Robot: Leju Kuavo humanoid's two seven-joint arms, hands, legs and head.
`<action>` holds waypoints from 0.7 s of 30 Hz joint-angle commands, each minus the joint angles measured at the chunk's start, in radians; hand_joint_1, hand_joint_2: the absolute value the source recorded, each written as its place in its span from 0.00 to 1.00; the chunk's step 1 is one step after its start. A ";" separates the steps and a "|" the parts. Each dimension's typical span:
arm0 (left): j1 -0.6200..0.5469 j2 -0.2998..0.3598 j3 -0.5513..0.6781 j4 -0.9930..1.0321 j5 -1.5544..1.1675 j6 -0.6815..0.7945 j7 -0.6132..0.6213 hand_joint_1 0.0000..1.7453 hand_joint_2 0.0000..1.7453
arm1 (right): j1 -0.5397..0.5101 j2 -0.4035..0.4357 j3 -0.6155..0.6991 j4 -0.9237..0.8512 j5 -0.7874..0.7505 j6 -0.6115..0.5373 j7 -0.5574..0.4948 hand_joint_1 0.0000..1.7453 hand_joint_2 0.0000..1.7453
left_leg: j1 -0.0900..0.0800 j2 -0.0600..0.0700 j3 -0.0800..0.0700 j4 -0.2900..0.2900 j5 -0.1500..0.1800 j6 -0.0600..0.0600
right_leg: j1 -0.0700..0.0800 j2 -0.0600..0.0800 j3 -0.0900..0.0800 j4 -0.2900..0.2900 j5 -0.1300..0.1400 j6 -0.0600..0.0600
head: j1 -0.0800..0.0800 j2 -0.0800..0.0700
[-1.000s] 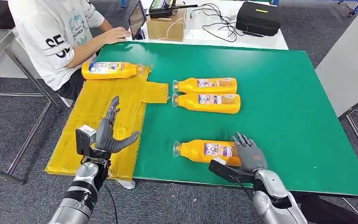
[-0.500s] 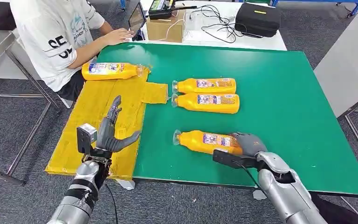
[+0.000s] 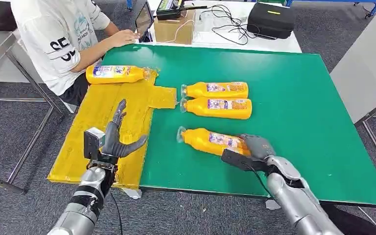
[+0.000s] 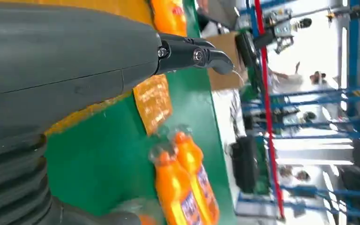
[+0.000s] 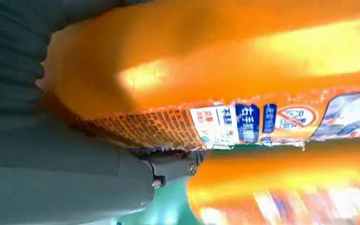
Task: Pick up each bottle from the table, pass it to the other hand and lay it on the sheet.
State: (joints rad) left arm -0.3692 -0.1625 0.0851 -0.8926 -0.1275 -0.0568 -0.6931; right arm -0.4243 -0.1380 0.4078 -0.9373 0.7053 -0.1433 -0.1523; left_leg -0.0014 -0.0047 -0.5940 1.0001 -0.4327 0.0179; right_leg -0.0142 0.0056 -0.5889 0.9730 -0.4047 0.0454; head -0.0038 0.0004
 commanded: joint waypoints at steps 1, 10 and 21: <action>-0.080 -0.056 -0.116 0.109 0.046 0.021 0.128 0.00 1.00 | -0.018 0.311 -0.172 0.047 -0.243 -0.232 -0.147 1.00 1.00 | 0.002 0.001 0.002 0.001 -0.002 -0.003 | 0.002 0.000 0.001 0.001 -0.002 -0.003 | 0.001 0.000; -0.093 -0.050 -0.234 0.093 0.123 0.005 0.203 0.00 1.00 | -0.099 0.407 -0.151 0.176 -0.389 -0.269 -0.255 1.00 1.00 | 0.000 0.001 -0.003 0.000 0.000 -0.001 | 0.000 0.001 -0.002 0.001 -0.001 -0.001 | 0.001 0.000; -0.067 -0.063 -0.293 0.040 0.258 -0.153 0.247 0.00 1.00 | -0.118 0.418 -0.086 0.243 -0.387 -0.240 -0.247 1.00 1.00 | 0.001 0.001 -0.001 0.001 -0.001 -0.001 | 0.001 0.000 -0.001 0.001 -0.002 -0.002 | 0.001 0.000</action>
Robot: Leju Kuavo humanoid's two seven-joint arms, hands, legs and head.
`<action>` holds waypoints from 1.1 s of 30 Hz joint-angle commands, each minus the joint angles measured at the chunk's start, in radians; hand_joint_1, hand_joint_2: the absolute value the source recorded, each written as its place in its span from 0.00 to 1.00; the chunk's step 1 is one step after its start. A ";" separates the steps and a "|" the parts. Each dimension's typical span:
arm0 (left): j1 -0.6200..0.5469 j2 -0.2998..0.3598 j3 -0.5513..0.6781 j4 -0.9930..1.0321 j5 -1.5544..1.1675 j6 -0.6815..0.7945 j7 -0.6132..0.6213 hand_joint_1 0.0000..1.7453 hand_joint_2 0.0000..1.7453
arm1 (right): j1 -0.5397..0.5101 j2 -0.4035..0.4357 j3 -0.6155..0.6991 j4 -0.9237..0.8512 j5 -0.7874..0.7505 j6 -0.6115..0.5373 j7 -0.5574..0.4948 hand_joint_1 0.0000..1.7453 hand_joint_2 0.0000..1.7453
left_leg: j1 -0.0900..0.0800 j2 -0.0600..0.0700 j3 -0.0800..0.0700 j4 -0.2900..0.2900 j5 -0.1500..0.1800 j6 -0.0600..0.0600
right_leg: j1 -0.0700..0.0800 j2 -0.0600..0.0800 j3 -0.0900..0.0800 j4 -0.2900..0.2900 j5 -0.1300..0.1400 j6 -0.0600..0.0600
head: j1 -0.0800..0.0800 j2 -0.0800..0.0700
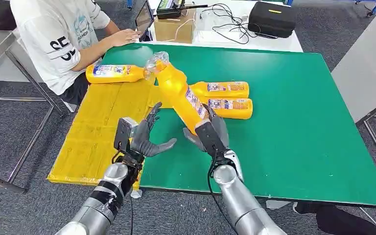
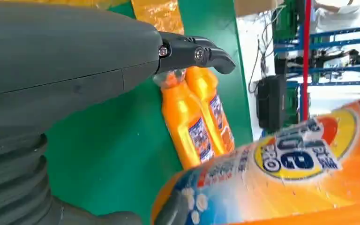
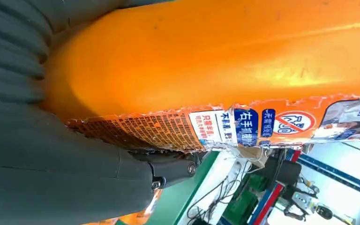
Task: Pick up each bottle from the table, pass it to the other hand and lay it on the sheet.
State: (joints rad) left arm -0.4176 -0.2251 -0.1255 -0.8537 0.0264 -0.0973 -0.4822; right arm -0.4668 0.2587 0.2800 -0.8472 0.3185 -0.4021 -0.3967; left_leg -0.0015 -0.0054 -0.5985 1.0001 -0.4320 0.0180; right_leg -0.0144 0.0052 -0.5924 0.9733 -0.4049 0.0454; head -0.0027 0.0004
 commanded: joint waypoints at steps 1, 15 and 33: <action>-0.008 0.001 -0.094 -0.028 0.109 -0.105 0.034 0.00 1.00 | -0.070 0.022 0.048 0.173 -0.005 0.031 -0.003 1.00 1.00 | 0.001 0.001 0.004 0.001 -0.002 -0.001 | 0.001 0.000 0.004 0.001 -0.002 -0.002 | 0.000 0.000; 0.023 0.016 -0.089 -0.118 0.151 -0.059 0.024 0.00 1.00 | -0.003 0.036 0.113 0.229 0.007 0.098 0.000 1.00 1.00 | 0.001 0.000 0.004 0.000 -0.002 -0.001 | 0.002 -0.001 0.004 0.000 -0.002 -0.002 | 0.000 0.000; 0.034 0.039 -0.030 -0.099 0.139 -0.018 0.009 0.00 1.00 | 0.141 0.008 0.207 0.088 0.069 0.134 0.042 1.00 1.00 | 0.002 -0.002 0.002 0.000 -0.001 -0.002 | 0.002 -0.003 0.003 0.000 -0.002 -0.002 | 0.000 0.000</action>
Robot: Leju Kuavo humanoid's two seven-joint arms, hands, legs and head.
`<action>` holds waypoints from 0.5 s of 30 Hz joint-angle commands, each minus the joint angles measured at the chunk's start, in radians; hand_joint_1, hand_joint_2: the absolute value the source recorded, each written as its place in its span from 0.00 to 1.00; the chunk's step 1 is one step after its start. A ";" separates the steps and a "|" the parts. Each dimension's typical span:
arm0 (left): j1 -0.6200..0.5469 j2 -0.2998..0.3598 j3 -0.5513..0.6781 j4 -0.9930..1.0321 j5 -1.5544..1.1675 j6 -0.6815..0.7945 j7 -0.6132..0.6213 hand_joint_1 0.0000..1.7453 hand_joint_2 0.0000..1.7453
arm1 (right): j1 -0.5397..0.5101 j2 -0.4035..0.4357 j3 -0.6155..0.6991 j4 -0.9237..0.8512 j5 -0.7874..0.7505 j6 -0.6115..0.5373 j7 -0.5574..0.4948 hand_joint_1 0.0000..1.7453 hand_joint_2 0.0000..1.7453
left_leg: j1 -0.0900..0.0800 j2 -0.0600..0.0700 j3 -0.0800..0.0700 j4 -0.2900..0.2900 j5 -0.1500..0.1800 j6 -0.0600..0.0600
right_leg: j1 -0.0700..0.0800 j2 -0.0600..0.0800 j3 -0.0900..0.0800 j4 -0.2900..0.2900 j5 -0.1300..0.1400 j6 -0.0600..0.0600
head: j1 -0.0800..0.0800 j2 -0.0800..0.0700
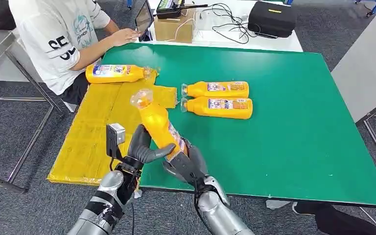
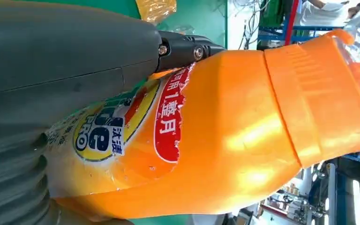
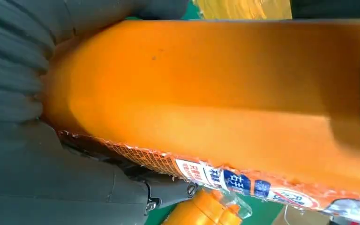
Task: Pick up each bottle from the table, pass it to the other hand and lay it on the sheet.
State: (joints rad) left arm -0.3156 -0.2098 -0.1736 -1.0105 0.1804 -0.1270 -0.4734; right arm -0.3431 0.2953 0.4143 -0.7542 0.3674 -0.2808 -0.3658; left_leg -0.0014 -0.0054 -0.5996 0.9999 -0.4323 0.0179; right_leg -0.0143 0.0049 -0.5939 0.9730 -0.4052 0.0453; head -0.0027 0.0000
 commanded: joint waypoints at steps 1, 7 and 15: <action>-0.068 0.024 0.018 0.058 -0.015 0.011 0.000 0.00 1.00 | 0.018 -0.029 0.073 -0.005 0.020 0.013 0.011 1.00 1.00 | 0.001 -0.001 0.003 0.000 -0.001 -0.001 | 0.002 -0.002 0.004 0.000 -0.001 -0.002 | 0.000 0.000; -0.073 0.020 0.021 0.070 -0.015 0.013 0.000 0.00 1.00 | 0.014 -0.029 0.075 0.001 0.024 0.012 0.014 1.00 1.00 | 0.001 -0.001 0.003 0.000 -0.001 -0.001 | 0.001 -0.002 0.004 -0.001 -0.001 -0.002 | 0.000 0.000; -0.141 0.045 0.060 0.254 0.023 -0.102 0.011 1.00 1.00 | -0.056 -0.028 0.145 0.055 0.127 -0.037 0.055 0.00 1.00 | 0.001 0.000 0.003 0.000 0.000 -0.001 | 0.001 -0.001 0.003 0.000 0.000 -0.002 | 0.000 0.000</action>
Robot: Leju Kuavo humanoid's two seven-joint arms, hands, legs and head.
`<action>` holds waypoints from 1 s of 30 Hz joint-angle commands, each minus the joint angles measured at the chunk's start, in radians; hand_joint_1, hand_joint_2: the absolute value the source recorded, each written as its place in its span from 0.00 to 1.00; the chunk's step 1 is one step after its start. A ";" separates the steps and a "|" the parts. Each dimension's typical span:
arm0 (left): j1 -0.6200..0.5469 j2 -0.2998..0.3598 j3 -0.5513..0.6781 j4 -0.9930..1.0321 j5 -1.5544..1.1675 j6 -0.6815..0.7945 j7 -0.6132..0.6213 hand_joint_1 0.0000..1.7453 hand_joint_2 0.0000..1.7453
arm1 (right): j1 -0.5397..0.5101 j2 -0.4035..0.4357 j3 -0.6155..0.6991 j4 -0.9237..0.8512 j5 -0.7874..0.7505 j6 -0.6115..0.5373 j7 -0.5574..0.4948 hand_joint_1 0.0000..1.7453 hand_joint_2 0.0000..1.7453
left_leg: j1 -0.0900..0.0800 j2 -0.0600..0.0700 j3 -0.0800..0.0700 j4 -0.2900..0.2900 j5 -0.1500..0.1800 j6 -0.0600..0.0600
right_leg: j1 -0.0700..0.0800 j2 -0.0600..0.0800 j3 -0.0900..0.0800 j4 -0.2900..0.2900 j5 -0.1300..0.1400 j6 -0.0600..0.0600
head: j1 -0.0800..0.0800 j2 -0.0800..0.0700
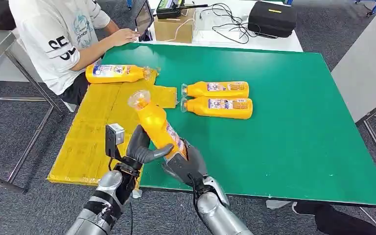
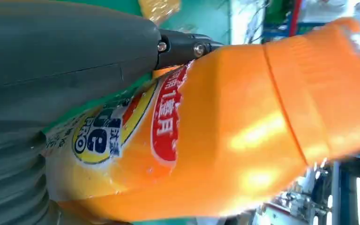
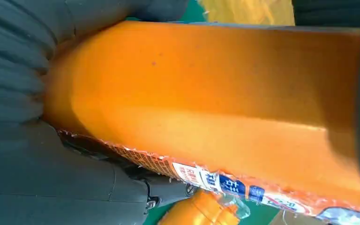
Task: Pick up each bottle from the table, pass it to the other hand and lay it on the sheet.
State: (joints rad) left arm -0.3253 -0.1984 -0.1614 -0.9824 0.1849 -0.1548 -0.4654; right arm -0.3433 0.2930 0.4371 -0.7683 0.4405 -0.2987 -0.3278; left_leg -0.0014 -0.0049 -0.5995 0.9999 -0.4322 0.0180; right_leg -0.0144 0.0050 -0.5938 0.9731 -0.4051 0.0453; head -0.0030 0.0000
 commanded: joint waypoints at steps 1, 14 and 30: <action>-0.129 0.033 0.051 0.228 0.021 -0.080 0.001 1.00 1.00 | -0.055 -0.023 0.110 0.062 0.043 -0.026 0.016 0.00 1.00 | 0.001 -0.001 0.003 0.000 0.000 -0.001 | 0.001 -0.002 0.003 0.000 -0.001 -0.002 | 0.001 0.000; -0.111 0.048 0.108 0.157 0.079 -0.121 0.030 1.00 1.00 | -0.043 -0.055 -0.027 -0.071 -0.099 -0.044 -0.025 0.00 1.00 | 0.002 -0.002 0.004 0.001 -0.002 -0.002 | 0.002 -0.002 0.006 0.001 -0.002 -0.002 | 0.000 0.000; -0.219 0.178 0.144 0.204 -0.337 0.324 -0.072 1.00 1.00 | 0.027 -0.060 -0.114 -0.254 -0.192 -0.080 -0.077 0.00 1.00 | 0.002 -0.001 0.002 0.001 -0.001 -0.001 | 0.002 -0.001 0.002 0.001 -0.001 -0.002 | 0.000 0.000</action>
State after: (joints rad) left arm -0.4443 -0.0894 -0.0580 -0.8587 -0.0913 0.1280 -0.5295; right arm -0.3301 0.2548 0.3712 -0.9356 0.2594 -0.3773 -0.3998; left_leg -0.0005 -0.0054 -0.5994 1.0000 -0.4318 0.0178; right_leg -0.0137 0.0049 -0.5937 0.9735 -0.4050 0.0453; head -0.0027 0.0000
